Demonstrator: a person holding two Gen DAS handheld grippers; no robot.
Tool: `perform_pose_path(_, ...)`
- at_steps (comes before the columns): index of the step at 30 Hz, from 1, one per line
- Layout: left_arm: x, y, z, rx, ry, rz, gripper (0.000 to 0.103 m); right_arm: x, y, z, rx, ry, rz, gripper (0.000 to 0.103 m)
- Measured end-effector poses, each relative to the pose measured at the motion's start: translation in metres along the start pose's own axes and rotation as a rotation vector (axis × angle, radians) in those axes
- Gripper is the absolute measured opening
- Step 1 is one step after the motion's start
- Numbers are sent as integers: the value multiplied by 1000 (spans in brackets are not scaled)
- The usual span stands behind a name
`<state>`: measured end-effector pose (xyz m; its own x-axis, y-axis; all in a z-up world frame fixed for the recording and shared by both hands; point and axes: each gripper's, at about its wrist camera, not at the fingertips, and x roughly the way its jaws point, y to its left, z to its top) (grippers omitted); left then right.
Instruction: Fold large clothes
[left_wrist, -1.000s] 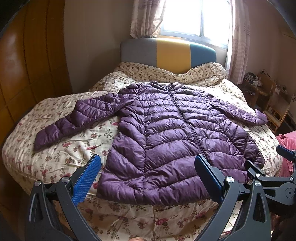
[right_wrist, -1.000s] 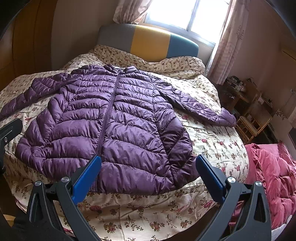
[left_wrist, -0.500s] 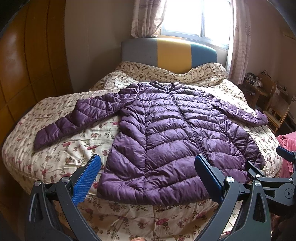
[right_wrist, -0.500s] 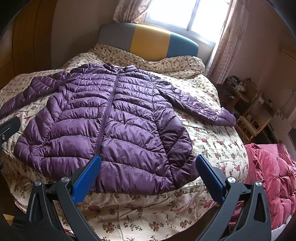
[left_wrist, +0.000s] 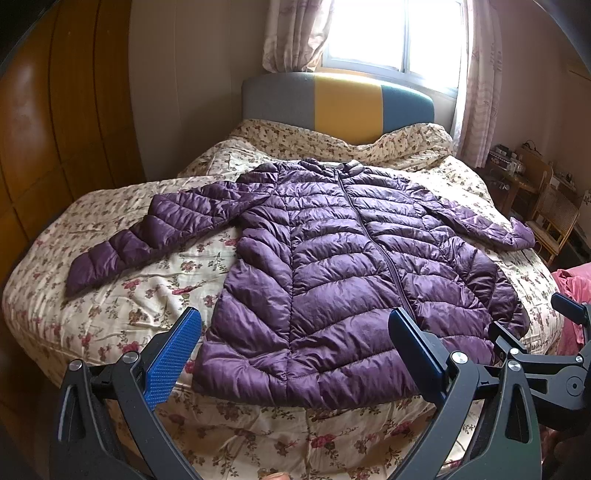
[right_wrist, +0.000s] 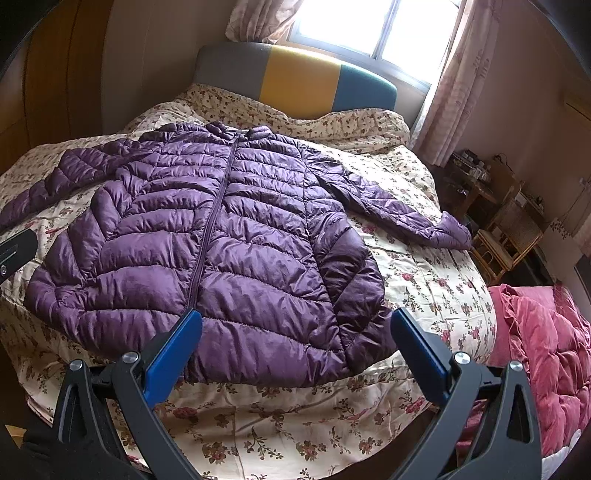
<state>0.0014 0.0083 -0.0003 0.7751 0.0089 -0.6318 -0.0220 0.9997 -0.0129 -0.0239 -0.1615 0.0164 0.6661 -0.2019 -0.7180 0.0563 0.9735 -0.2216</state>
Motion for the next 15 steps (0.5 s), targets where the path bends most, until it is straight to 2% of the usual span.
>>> perform_pose_path(6, 1, 1, -1, -4, 3, 4, 100, 6, -2, -1, -2, 8, -8, 101)
perform_pose_path(15, 18, 7, -8, -34, 48, 8, 100, 22, -5, -1, -6, 54, -30, 101)
